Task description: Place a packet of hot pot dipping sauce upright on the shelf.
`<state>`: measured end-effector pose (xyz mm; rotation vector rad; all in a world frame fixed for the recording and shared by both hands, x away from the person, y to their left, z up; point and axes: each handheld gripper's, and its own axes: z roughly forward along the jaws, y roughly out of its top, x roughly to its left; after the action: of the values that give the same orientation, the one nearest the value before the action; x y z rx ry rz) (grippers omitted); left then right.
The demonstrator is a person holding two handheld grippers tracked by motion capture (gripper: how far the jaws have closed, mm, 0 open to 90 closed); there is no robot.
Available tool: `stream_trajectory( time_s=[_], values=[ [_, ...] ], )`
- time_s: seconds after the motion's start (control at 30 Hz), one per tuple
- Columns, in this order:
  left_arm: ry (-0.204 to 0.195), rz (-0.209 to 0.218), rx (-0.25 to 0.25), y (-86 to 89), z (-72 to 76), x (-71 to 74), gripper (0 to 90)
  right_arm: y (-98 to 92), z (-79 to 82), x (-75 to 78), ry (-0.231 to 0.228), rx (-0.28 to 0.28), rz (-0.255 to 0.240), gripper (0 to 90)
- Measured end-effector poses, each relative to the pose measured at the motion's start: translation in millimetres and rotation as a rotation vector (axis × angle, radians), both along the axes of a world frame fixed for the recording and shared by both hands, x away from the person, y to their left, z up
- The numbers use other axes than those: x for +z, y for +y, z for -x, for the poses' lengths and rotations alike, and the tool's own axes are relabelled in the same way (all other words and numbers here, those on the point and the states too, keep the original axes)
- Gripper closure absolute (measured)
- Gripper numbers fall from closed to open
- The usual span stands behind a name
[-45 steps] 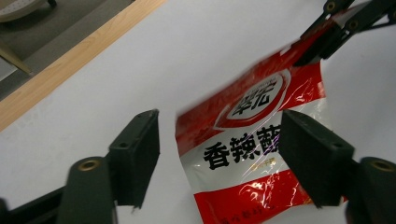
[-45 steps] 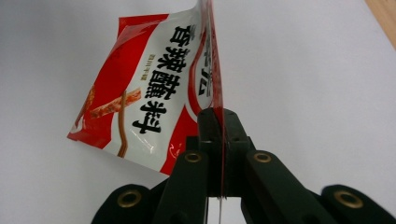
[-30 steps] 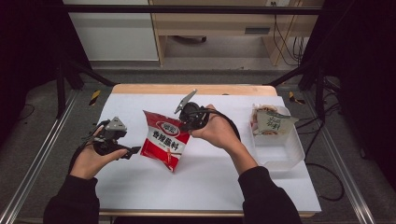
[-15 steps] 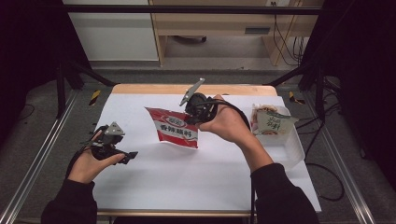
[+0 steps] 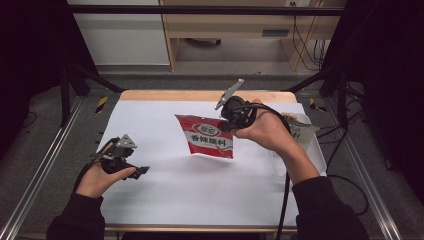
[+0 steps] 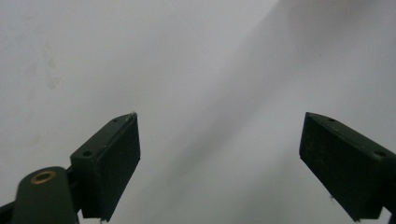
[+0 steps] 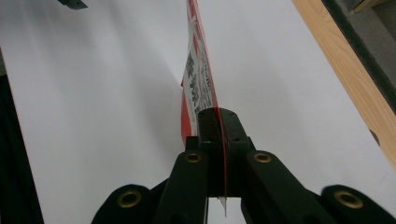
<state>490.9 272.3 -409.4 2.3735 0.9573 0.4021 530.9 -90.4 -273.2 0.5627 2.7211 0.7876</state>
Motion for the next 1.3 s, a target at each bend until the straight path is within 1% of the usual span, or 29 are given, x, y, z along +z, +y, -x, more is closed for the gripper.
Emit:
stream_trajectory(
  time_s=[0.2, 0.3, 0.43, 0.53, 0.63, 0.67, 0.73, 0.8, 0.87, 0.9, 0.97, 1.03, 1.13, 1.17, 1.3],
  values=[
    [0.011, -0.004, 0.002, -0.7, 0.9, -6.0, 12.2, -10.4, 1.8, 8.6, -0.005, -0.017, -0.018, 90.0],
    [0.008, 0.001, 0.002, -0.5, 1.2, -5.7, 12.0, -13.3, 3.5, 13.0, -0.011, -0.013, -0.025, 90.0],
    [0.006, 0.002, 0.002, 0.4, 0.9, -7.1, 11.4, -17.9, 3.9, 18.8, -0.018, -0.035, -0.037, 90.0],
    [0.001, 0.013, 0.007, -0.3, 0.9, -9.4, 11.1, -22.0, 4.1, 23.5, -0.021, -0.041, -0.042, 90.0],
    [-0.017, 0.022, 0.016, 0.5, 0.1, -11.5, 10.6, -26.8, 4.9, 28.6, -0.024, -0.052, -0.051, 90.0],
    [-0.029, 0.028, 0.023, 1.1, -0.4, -12.5, 10.7, -29.3, 5.0, 31.1, -0.027, -0.052, -0.05, 90.0],
    [-0.032, 0.03, 0.027, 1.9, -1.0, -13.3, 10.6, -33.7, 6.2, 35.6, -0.03, -0.063, -0.053, 90.0],
    [-0.044, 0.044, 0.034, 3.1, -1.5, -14.3, 10.6, -38.4, 7.6, 40.1, -0.034, -0.071, -0.058, 90.0],
    [-0.043, 0.048, 0.031, 3.8, -1.5, -14.7, 10.3, -43.2, 9.1, 43.4, -0.036, -0.078, -0.068, 90.0],
    [-0.048, 0.052, 0.032, 3.9, -1.2, -15.0, 10.3, -45.2, 9.4, 44.8, -0.039, -0.075, -0.068, 90.0],
    [-0.053, 0.062, 0.035, 4.0, -0.9, -15.5, 10.1, -50.2, 11.5, 47.9, -0.043, -0.089, -0.065, 90.0],
    [-0.052, 0.061, 0.032, 4.2, -0.9, -16.6, 10.1, -55.2, 13.4, 49.9, -0.041, -0.1, -0.065, 90.0],
    [-0.074, 0.068, 0.037, 5.2, -0.6, -16.2, 10.0, -64.1, 15.7, 51.9, -0.04, -0.114, -0.059, 90.0],
    [-0.076, 0.08, 0.038, 5.8, -0.6, -15.5, 10.0, -66.4, 16.2, 52.1, -0.043, -0.116, -0.066, 90.0],
    [-0.088, 0.089, 0.048, 8.3, -0.2, -13.1, 10.0, -79.4, 19.4, 54.9, -0.047, -0.145, -0.083, 90.0]
  ],
)
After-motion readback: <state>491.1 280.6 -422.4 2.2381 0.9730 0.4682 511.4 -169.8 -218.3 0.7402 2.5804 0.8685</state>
